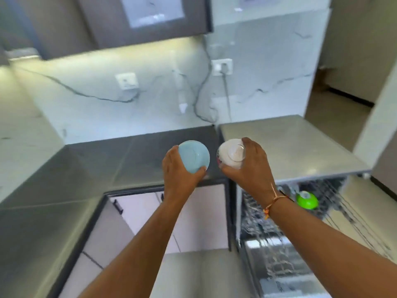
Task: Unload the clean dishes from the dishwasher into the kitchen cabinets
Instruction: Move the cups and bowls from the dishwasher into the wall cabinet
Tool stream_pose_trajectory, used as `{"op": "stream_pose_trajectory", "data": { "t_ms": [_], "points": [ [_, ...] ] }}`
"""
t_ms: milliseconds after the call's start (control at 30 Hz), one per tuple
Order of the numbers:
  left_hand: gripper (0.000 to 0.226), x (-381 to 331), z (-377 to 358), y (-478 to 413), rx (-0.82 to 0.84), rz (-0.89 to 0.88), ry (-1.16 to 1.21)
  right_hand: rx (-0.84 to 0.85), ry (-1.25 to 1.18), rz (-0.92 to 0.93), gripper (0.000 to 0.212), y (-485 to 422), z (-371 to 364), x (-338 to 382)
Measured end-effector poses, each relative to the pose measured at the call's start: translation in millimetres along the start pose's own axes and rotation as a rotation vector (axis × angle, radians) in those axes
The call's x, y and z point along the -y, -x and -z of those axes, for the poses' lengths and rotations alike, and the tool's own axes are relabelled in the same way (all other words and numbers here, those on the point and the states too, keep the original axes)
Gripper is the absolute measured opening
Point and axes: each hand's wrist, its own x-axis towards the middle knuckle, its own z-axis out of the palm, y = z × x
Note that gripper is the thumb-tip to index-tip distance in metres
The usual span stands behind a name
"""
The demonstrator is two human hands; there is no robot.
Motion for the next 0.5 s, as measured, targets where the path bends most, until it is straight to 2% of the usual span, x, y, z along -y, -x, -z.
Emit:
{"op": "stream_pose_trajectory", "data": {
  "t_ms": [167, 333, 500],
  "points": [
    [0.095, 45.0, 96.5, -51.8, -0.239, 0.04, -0.061, 0.008, -0.129, 0.189, 0.08, -38.5, -51.7, 100.0],
    [0.1, 72.4, 171.1, -111.4, -0.427, -0.014, -0.135, 0.01, -0.238, 0.292, 0.086, -78.2, -100.0, 184.9],
    [0.099, 101.1, 223.4, -177.7, -0.539, -0.035, -0.163, -0.014, -0.29, 0.354, 0.087, -127.0, -157.4, 262.3]
  ]
}}
